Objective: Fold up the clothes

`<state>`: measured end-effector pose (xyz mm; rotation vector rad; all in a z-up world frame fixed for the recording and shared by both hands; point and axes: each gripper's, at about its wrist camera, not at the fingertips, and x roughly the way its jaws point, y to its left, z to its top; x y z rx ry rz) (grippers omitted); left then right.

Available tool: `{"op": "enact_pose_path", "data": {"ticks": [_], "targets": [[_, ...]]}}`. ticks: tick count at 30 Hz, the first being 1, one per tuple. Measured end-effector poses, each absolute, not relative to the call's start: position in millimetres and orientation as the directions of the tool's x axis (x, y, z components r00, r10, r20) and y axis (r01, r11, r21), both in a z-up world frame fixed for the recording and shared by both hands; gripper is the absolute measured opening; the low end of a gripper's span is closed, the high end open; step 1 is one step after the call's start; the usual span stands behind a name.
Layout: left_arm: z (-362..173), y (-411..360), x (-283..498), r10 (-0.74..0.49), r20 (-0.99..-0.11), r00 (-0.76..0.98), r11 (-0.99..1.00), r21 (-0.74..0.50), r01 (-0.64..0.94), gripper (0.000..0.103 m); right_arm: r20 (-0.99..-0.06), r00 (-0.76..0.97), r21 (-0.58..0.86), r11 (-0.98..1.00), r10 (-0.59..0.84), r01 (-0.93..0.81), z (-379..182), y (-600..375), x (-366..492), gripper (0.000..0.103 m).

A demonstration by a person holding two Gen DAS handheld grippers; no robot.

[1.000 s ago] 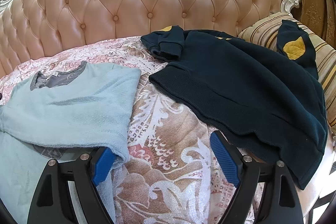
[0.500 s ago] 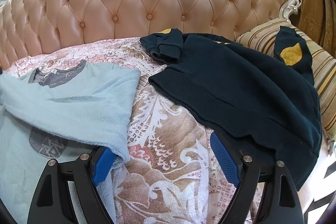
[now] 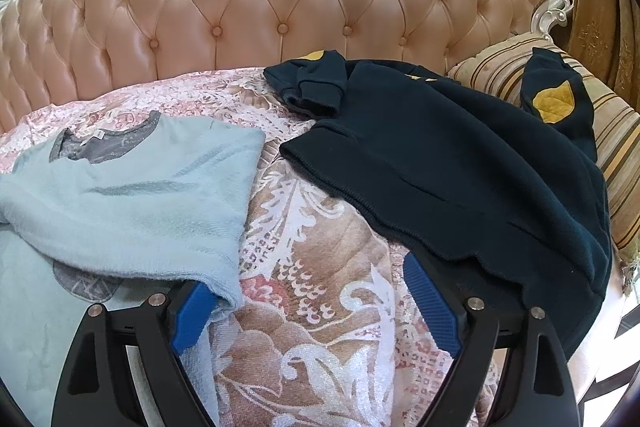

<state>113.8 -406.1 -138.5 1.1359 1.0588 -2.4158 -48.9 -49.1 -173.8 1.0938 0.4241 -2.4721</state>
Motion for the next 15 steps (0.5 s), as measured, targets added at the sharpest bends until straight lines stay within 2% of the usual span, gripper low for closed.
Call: {"op": "enact_pose_path", "data": {"ticks": [2, 4, 6, 9, 13, 15], "targets": [[-139, -399, 118, 0.070, -0.746, -0.663, -0.704, -0.508, 0.497, 0.022, -0.758, -0.611, -0.120, -0.871, -0.230, 0.476, -172, -50, -48, 0.089], [-140, -392, 121, 0.082, -0.742, -0.666, -0.714, -0.510, 0.480, 0.035, -0.765, -0.608, -0.148, -0.859, -0.215, 0.490, -169, -53, -46, 0.089], [-147, -385, 120, 0.115, -0.745, -0.657, -0.716, -0.521, 0.464, 0.041, -0.775, -0.601, -0.189, -0.835, -0.196, 0.516, -162, -56, -40, 0.089], [-169, -376, 110, 0.193, -0.754, -0.628, -0.707, -0.550, 0.445, 0.042, -0.778, -0.598, -0.236, -0.793, -0.191, 0.561, -152, -57, -22, 0.089], [-180, -372, 99, 0.237, -0.742, -0.627, -0.699, -0.578, 0.420, 0.042, -0.733, -0.649, -0.362, -0.692, -0.203, 0.624, -139, -61, 17, 0.088], [-181, -372, 96, 0.255, -0.733, -0.631, -0.694, -0.593, 0.409, 0.042, -0.690, -0.649, -0.322, -0.666, -0.322, 0.673, -122, -61, 39, 0.085]]}}
